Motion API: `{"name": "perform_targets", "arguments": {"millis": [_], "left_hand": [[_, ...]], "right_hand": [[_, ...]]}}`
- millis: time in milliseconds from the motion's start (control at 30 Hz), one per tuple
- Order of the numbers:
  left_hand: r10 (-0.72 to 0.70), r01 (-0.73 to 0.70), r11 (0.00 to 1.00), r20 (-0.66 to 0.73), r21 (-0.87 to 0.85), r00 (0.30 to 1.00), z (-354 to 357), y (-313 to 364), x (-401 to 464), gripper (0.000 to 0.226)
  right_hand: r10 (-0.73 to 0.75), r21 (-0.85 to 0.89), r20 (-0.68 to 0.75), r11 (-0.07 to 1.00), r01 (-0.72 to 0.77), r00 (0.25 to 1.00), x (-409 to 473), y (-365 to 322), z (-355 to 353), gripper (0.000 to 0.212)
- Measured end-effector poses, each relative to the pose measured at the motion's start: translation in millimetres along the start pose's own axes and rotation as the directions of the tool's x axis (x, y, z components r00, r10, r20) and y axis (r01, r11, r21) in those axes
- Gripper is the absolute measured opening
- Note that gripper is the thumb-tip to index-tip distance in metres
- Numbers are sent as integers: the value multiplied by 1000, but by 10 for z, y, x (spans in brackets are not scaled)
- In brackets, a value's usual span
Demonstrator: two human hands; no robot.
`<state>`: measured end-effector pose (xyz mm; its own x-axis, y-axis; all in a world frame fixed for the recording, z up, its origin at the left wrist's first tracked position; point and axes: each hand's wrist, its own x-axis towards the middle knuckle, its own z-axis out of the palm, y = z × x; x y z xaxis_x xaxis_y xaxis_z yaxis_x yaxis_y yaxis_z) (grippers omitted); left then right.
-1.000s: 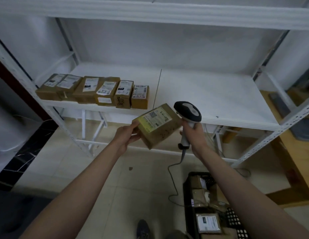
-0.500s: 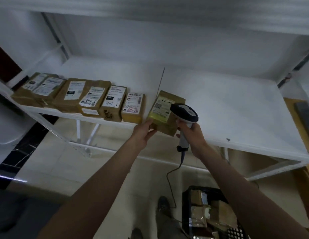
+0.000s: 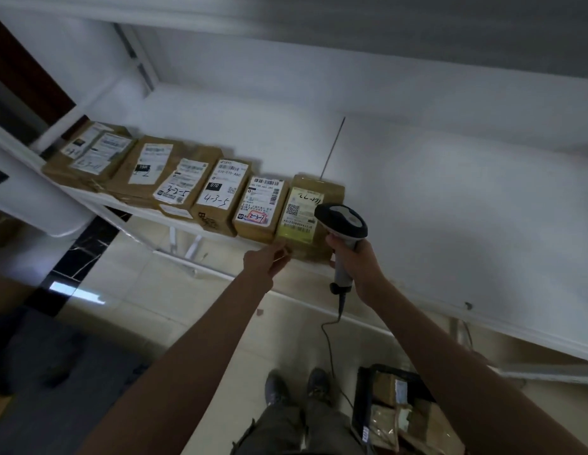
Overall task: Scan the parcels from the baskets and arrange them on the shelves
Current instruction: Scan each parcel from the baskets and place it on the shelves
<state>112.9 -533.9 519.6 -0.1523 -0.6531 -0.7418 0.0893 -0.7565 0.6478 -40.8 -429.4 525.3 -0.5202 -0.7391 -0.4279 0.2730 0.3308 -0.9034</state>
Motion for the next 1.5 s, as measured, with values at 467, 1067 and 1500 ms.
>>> {"name": "perform_targets", "arguments": {"millis": [467,1067,1500], "left_hand": [[-169,148,971,101,188,980,-121,40,69,24],[-383,-521,332,617,786,688,-198,-1000,-764,14],[-707,-775,66,578,628,408,-1125,-2844,-2327,24]], "right_hand": [[26,15,-56,1000,-25,998,40,1,-32,13],[111,263,-743,955,134,660,-2182,1222,-98,27],[365,420,-881,896,144,300,-4987,2672,328,3]]}}
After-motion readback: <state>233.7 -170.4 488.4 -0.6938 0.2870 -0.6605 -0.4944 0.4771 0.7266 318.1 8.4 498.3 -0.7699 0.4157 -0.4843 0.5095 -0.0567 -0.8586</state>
